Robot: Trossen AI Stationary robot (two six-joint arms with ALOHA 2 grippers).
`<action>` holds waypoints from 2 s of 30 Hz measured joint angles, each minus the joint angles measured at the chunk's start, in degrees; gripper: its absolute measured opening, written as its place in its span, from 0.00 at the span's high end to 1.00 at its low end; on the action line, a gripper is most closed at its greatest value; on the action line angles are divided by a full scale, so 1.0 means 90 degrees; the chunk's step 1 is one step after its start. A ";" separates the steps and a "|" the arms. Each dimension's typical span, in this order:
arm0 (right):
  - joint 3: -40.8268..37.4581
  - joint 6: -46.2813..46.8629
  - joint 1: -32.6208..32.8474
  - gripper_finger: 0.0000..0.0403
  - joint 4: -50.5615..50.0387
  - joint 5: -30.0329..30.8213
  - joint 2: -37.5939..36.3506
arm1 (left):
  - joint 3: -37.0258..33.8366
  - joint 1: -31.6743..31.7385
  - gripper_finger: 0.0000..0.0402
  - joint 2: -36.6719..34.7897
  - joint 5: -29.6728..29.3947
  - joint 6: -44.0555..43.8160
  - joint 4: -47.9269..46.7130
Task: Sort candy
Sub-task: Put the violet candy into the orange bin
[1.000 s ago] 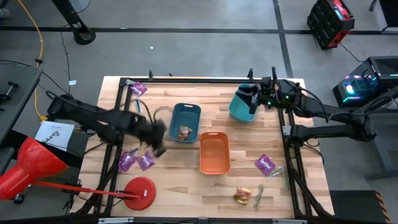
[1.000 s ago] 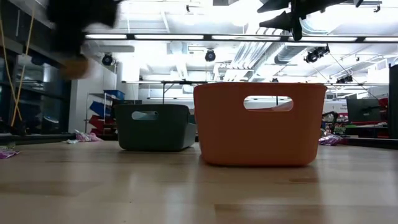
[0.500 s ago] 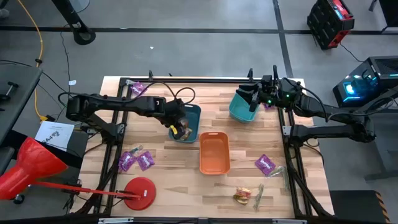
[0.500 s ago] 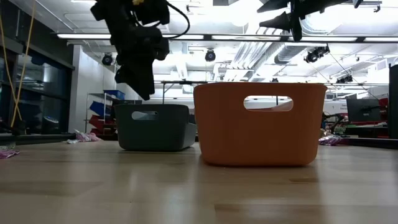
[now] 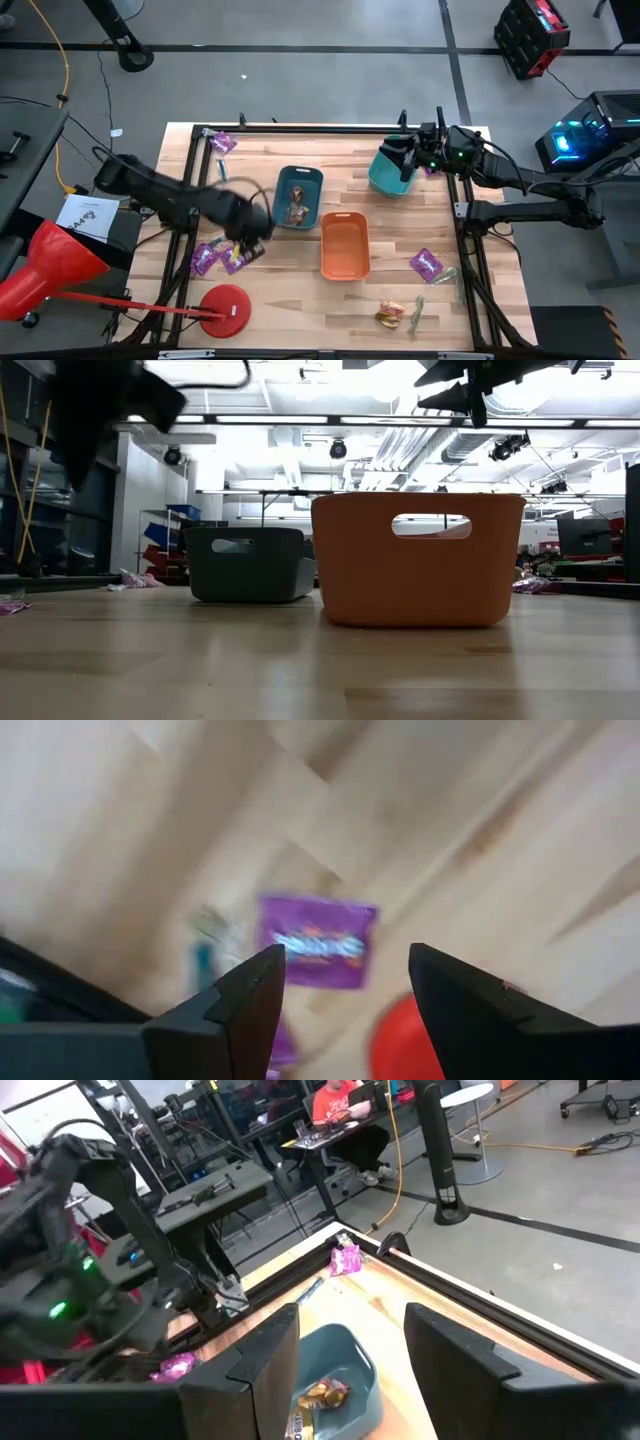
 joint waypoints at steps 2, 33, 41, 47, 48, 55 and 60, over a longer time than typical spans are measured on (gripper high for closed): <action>0.0000 -0.0008 0.0000 0.56 0.0002 0.0000 0.0000 | -0.0338 -0.0392 0.48 0.0006 0.0263 -0.0739 0.0340; 0.0000 -0.0168 0.0000 0.56 -0.0005 -0.0002 0.0004 | -0.2079 0.0013 1.00 -0.1163 -0.0687 -0.2195 0.2561; 0.0000 -0.0168 0.0000 0.56 -0.0002 -0.0002 0.0005 | -0.2169 0.0034 0.91 -0.1316 -0.0240 -0.1461 0.2181; 0.0000 -0.0167 0.0000 0.56 -0.0035 -0.0002 0.0005 | -0.2134 -0.0130 0.68 -0.0781 0.0164 -0.1077 0.2368; 0.0000 -0.0165 0.0000 0.56 -0.0041 -0.0002 0.0005 | -0.2108 -0.0134 0.64 -0.0705 0.0178 -0.1041 0.2412; 0.0000 -0.0119 0.0000 0.56 -0.0041 -0.0002 0.0005 | -0.2064 -0.0355 0.35 -0.0201 0.0095 -0.0978 0.2572; 0.0000 -0.0119 0.0002 0.56 -0.0056 0.0000 0.0005 | -0.2064 -0.0436 0.27 0.0190 -0.0127 -0.1043 0.2572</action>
